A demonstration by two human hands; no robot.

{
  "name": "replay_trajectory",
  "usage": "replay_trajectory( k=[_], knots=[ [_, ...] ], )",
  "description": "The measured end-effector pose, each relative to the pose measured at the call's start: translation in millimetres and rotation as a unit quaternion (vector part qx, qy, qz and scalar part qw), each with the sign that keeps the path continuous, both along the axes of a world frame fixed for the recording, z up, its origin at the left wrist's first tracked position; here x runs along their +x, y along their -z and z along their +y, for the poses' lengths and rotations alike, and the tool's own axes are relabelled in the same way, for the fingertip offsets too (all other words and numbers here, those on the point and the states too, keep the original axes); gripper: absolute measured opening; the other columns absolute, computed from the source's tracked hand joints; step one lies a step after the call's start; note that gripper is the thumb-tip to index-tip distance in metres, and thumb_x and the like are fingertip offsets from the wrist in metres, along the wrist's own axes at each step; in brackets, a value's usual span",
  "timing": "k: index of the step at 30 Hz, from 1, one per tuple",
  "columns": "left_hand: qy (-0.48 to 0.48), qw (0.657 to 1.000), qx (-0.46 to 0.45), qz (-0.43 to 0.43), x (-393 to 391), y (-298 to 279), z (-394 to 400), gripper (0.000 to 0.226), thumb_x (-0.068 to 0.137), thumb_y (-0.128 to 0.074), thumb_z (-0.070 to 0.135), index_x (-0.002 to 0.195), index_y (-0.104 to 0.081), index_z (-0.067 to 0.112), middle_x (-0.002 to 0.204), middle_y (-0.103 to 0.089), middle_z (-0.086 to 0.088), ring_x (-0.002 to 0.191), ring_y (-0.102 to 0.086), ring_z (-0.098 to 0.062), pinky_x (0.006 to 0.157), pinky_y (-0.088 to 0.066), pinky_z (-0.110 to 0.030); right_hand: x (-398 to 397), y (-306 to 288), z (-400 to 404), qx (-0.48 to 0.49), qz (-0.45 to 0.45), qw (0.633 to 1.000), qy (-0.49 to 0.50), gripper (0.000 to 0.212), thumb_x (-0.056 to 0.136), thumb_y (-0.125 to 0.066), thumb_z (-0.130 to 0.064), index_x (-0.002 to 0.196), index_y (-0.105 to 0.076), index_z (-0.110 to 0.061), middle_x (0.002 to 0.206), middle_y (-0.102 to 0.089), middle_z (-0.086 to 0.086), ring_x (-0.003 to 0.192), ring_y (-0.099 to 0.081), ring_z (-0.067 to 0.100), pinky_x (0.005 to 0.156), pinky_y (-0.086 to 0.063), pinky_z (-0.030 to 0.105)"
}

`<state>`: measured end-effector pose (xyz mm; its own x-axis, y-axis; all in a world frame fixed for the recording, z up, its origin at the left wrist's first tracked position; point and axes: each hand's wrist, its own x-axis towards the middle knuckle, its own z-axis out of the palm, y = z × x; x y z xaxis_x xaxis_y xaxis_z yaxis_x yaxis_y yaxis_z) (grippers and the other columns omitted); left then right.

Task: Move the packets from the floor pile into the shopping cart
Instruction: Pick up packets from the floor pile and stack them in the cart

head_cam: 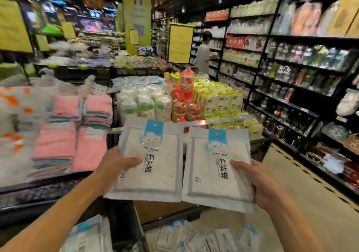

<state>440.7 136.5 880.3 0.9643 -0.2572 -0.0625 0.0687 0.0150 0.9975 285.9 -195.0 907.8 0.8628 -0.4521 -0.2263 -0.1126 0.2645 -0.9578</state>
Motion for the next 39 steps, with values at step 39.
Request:
replay_trajectory(
  k=[39],
  knots=[
    [-0.313,0.931,-0.03,0.187,-112.6,130.7,398.8,0.029,0.083,-0.064,-0.011,0.104,-0.065,0.008,0.09,-0.078,-0.013,0.077,-0.075,-0.032,0.062,-0.059,-0.04,111.2,129.1,355.9,0.028,0.124,0.95,-0.285,0.038,0.089,-0.071,-0.001,0.126,-0.062,0.001,0.111,-0.076,0.023,0.101,-0.074,0.041,0.085,-0.062,0.052]
  ],
)
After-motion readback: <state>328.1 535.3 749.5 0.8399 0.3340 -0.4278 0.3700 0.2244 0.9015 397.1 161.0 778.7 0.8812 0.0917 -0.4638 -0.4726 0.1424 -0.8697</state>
